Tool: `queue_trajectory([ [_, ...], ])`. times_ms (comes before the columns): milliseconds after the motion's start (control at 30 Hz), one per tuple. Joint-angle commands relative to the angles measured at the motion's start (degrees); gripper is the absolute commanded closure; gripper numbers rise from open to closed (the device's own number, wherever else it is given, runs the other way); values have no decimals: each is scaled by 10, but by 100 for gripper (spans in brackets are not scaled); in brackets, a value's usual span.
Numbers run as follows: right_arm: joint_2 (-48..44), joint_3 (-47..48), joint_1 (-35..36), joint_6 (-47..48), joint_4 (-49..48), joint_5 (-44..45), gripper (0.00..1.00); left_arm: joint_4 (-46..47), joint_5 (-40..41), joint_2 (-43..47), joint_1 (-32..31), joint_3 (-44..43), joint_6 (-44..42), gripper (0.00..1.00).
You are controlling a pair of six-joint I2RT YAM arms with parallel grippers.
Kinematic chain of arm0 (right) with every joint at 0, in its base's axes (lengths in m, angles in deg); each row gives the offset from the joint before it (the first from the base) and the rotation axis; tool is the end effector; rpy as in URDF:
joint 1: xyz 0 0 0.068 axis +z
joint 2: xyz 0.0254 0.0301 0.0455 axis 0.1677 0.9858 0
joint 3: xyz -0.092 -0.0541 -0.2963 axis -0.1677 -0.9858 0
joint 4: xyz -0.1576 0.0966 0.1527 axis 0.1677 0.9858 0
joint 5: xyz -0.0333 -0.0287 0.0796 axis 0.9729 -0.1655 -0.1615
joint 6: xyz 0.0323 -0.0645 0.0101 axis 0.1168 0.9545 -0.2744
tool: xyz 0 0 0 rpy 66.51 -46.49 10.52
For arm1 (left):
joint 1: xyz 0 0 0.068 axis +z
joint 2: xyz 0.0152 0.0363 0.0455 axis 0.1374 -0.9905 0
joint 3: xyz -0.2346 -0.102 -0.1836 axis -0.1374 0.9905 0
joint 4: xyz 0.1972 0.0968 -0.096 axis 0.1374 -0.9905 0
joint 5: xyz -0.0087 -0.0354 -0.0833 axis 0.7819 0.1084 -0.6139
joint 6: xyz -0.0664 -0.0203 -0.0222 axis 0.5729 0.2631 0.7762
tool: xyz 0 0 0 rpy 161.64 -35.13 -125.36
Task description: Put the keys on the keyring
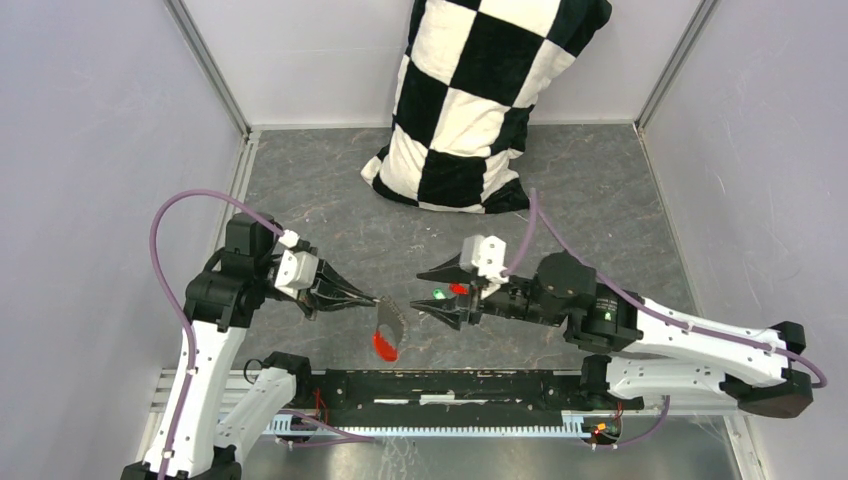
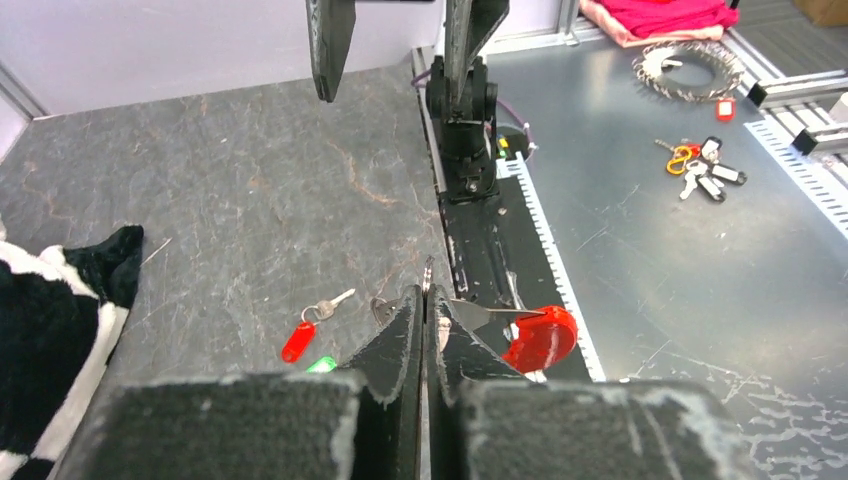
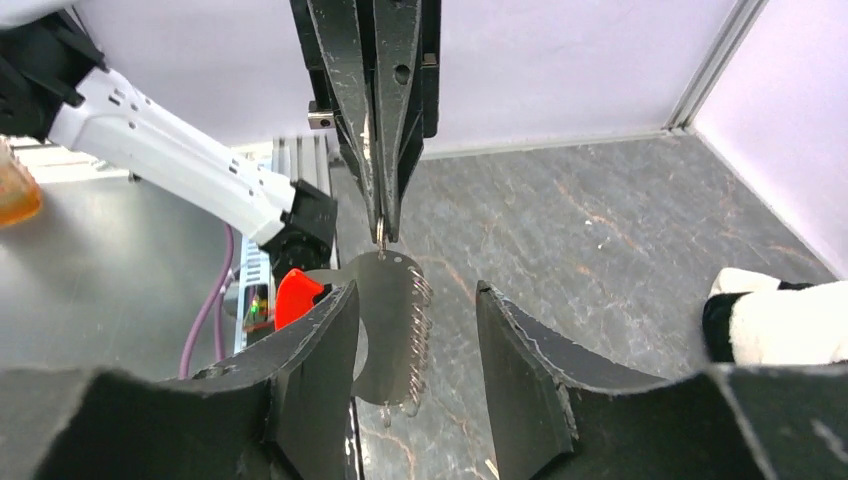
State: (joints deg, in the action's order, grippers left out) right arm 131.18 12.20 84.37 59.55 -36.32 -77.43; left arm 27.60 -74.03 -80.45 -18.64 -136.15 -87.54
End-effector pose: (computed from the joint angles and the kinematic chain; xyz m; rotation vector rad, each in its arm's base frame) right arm 0.0495 0.1957 0.4416 -1.0874 1.3169 1.0330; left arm 0.0397 -0.0690 0.3882 1.3921 1.1144 -1.1892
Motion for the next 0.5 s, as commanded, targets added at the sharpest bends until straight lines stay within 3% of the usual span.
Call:
queue_trajectory([
  [0, -26, -82, -2, -44, -197, 22, 47, 20, -78, -9, -1, -40, 39, 98],
  [167, -1, -105, -1, -57, -277, -16, 47, 11, -81, -8, -1, -62, 22, 98],
  [467, 49, -97, -2, -64, -335, -37, 44, 12, -74, 3, -1, -64, 13, 98],
])
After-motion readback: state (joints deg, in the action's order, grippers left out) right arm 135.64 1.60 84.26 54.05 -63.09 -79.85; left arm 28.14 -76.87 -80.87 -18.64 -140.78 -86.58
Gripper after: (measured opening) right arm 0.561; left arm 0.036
